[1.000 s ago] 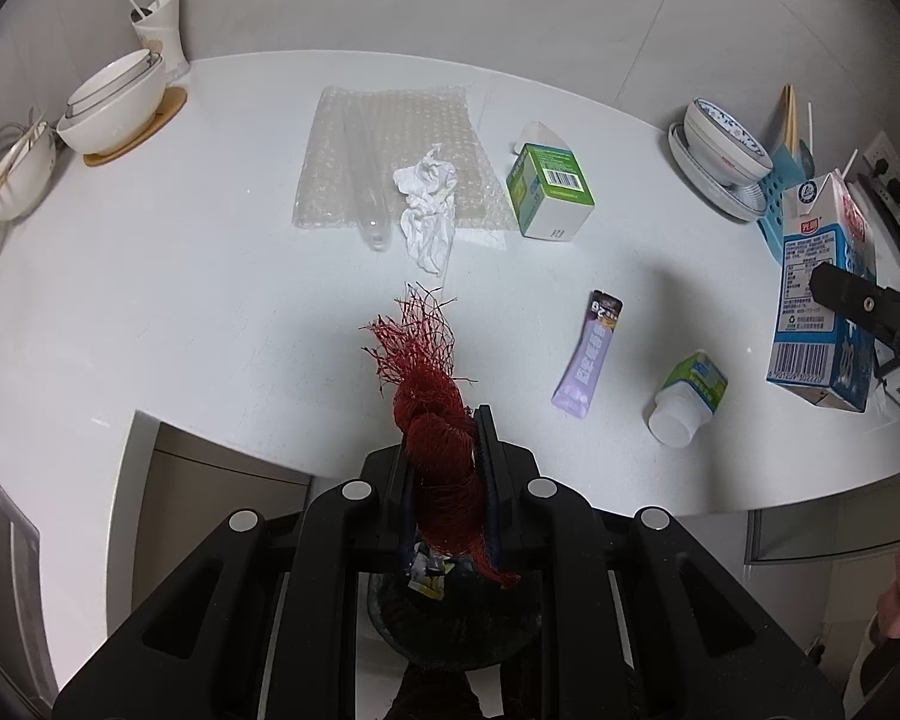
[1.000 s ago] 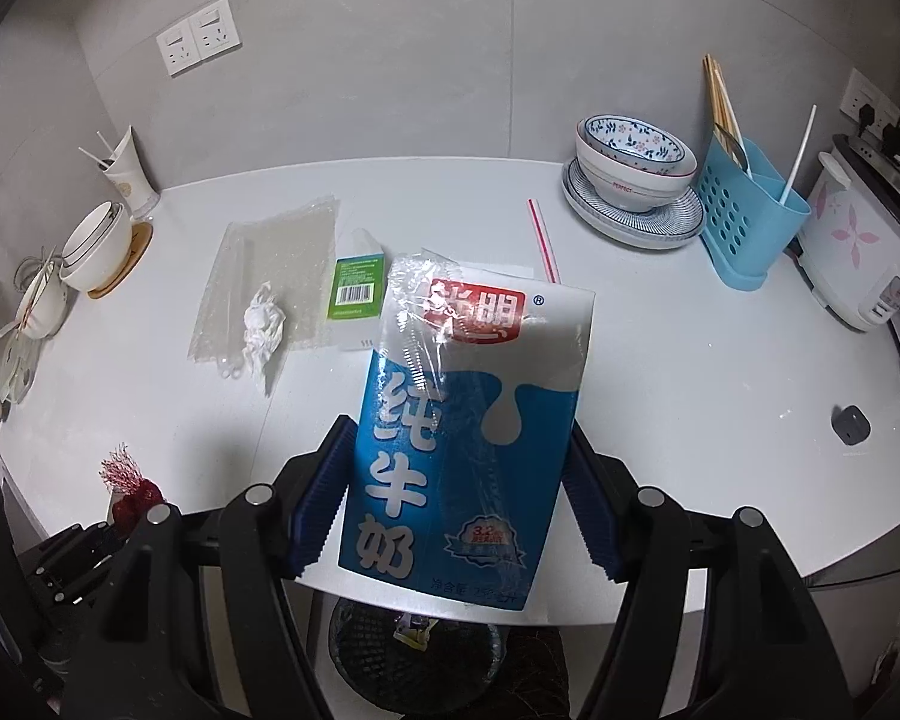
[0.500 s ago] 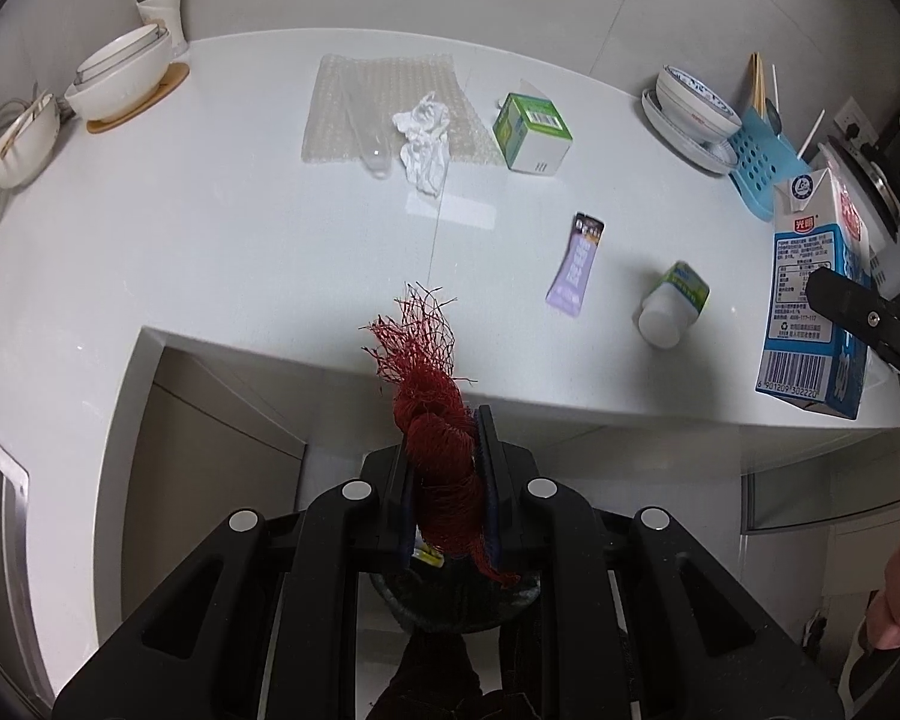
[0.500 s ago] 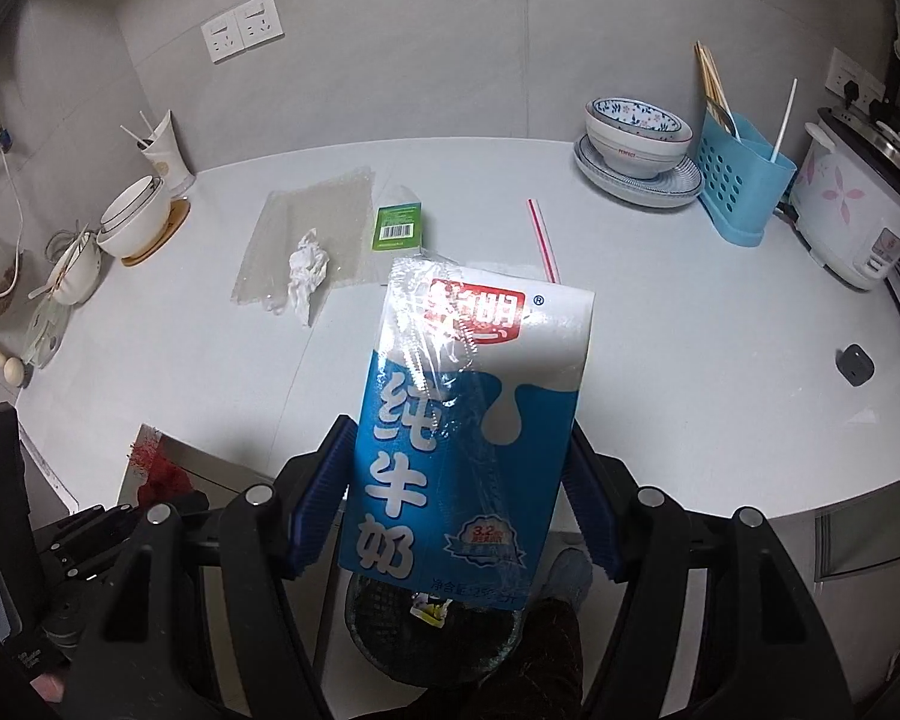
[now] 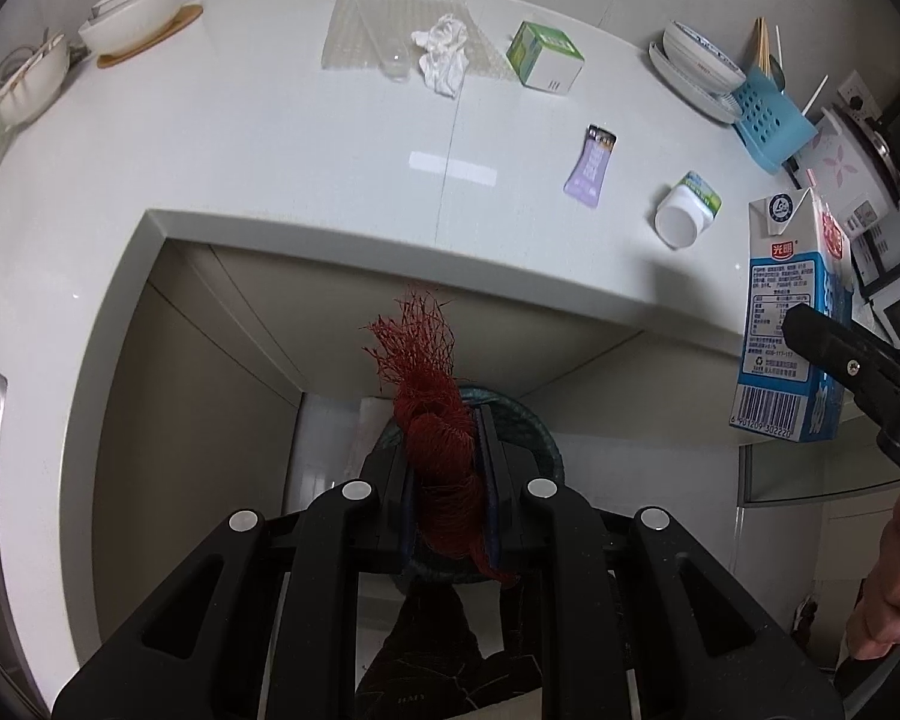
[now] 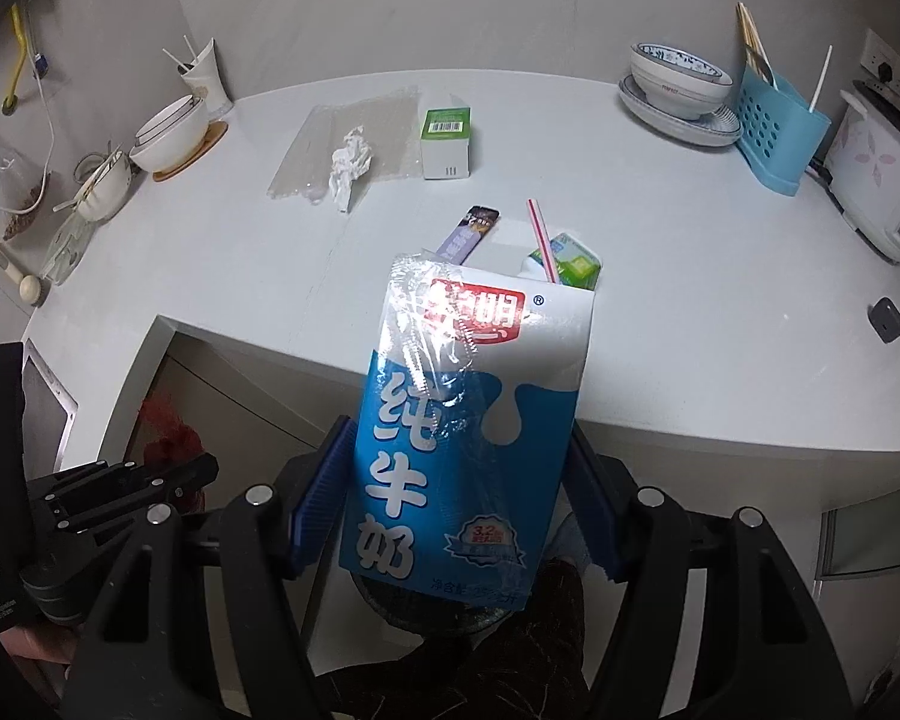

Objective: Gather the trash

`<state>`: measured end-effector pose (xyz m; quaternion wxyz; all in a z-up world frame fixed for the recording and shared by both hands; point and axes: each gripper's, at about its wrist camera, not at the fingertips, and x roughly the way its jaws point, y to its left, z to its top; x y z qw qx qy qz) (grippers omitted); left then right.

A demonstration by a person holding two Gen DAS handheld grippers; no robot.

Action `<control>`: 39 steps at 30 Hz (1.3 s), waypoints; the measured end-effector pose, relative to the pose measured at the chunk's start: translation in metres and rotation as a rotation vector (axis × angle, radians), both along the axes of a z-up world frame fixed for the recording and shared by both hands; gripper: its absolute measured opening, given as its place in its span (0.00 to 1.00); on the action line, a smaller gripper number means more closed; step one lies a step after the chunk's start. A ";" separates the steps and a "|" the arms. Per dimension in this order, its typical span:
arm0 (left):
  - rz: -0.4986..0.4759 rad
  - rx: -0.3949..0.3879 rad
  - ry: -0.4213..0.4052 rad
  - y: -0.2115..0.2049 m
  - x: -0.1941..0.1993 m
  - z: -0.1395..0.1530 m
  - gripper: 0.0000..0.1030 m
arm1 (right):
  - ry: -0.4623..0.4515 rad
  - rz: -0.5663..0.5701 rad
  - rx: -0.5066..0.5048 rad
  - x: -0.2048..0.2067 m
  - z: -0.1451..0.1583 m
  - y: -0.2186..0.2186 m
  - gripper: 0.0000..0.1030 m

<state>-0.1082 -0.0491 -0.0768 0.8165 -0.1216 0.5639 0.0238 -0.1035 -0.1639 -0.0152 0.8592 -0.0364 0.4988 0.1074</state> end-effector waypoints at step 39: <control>-0.009 -0.045 0.070 -0.016 -0.014 -0.120 0.15 | 0.152 0.073 -0.093 -0.028 -0.155 -0.009 0.62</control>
